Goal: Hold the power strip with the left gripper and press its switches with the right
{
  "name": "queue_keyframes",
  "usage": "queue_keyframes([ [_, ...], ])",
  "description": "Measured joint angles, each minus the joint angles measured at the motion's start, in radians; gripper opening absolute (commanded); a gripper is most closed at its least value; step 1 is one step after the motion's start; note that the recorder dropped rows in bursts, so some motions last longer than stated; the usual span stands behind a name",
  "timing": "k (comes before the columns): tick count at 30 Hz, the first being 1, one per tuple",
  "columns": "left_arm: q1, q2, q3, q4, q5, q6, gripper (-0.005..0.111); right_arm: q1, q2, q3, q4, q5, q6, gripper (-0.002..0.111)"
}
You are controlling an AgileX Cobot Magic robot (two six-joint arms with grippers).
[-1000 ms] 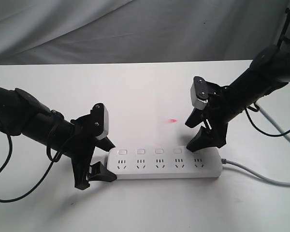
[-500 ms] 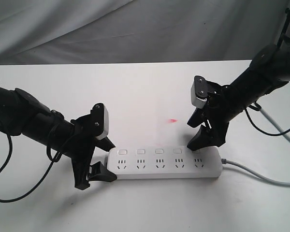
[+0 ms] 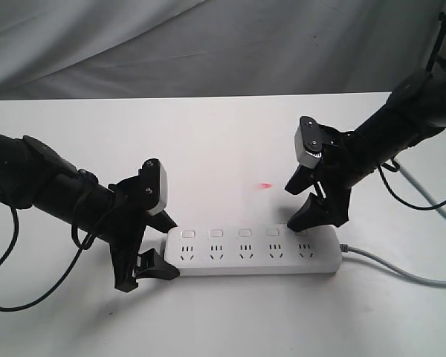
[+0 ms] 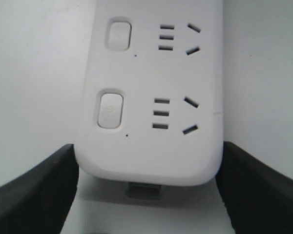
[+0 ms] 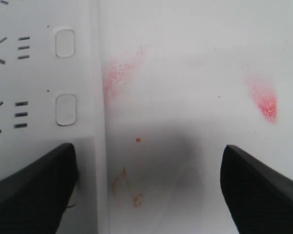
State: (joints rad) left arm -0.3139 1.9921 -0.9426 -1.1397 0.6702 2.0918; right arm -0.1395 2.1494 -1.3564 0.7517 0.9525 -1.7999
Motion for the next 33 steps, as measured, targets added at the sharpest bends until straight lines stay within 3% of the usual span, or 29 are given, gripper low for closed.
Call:
queue_keyframes([
  [33,0.0,0.0,0.0,0.0,0.0,0.0,0.0,0.0,-0.12,0.004,0.324,0.034,-0.074,0.074],
])
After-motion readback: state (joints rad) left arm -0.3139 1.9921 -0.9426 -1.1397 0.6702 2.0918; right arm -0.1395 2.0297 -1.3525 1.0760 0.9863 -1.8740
